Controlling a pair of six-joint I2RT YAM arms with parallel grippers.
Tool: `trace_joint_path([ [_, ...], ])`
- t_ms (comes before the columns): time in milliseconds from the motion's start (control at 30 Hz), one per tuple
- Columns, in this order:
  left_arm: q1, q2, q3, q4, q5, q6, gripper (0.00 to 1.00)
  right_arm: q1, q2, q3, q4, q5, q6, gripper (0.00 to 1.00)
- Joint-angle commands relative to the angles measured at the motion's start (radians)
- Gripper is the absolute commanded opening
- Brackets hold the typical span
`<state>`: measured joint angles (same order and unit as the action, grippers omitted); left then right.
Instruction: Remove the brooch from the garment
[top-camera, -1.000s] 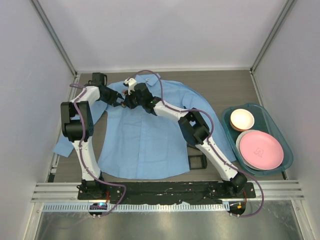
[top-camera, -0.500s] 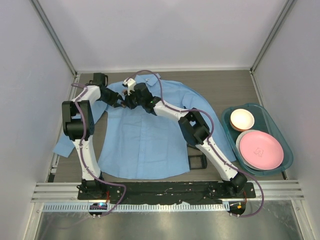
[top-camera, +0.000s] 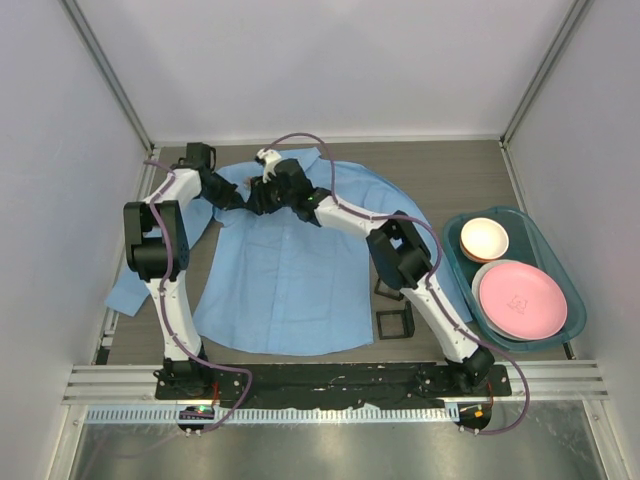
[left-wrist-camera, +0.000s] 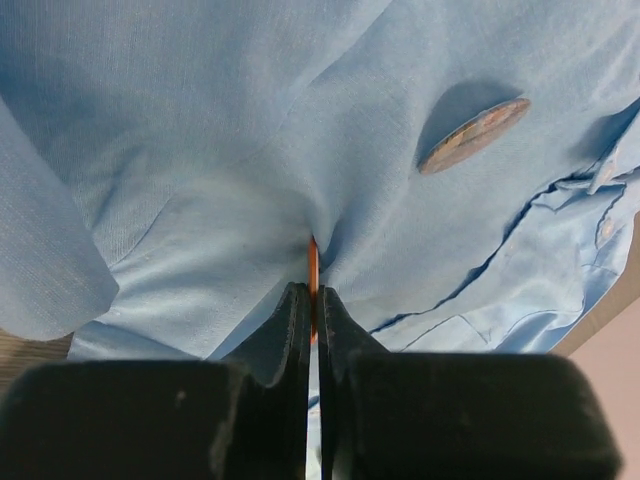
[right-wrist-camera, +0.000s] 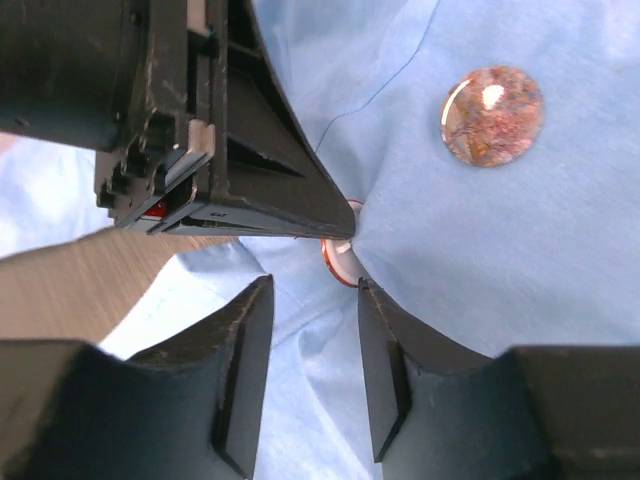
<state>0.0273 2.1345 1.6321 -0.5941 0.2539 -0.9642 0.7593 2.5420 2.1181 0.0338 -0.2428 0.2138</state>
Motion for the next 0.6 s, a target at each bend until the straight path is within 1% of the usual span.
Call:
trace_joint_path([
  [0,0.000,-0.016,-0.005,0.050,0.004,0.077,0.03,-0.060,-0.124,-0.059,0.081,-0.070,0.246,0.49],
  [67,0.002,-0.022,-0.021,0.059,0.007,0.102,0.03,-0.067,-0.114,-0.053,0.078,-0.078,0.286,0.53],
  [133,0.002,-0.036,-0.043,0.073,0.005,0.123,0.03,-0.069,-0.095,-0.027,0.066,-0.093,0.303,0.53],
  [200,-0.001,-0.056,-0.064,0.099,0.001,0.134,0.03,-0.071,-0.065,-0.001,0.061,-0.096,0.329,0.50],
  [233,-0.001,-0.064,-0.087,0.109,-0.001,0.139,0.03,-0.071,-0.051,0.009,0.060,-0.105,0.338,0.47],
  [267,-0.001,-0.071,-0.101,0.122,-0.005,0.146,0.03,-0.071,-0.042,0.019,0.061,-0.108,0.349,0.42],
  [367,-0.001,-0.097,-0.147,0.161,-0.021,0.165,0.03,-0.068,-0.002,0.043,0.081,-0.125,0.380,0.35],
  [567,-0.001,-0.136,-0.239,0.270,-0.034,0.170,0.04,-0.057,0.047,0.068,0.118,-0.136,0.409,0.31],
])
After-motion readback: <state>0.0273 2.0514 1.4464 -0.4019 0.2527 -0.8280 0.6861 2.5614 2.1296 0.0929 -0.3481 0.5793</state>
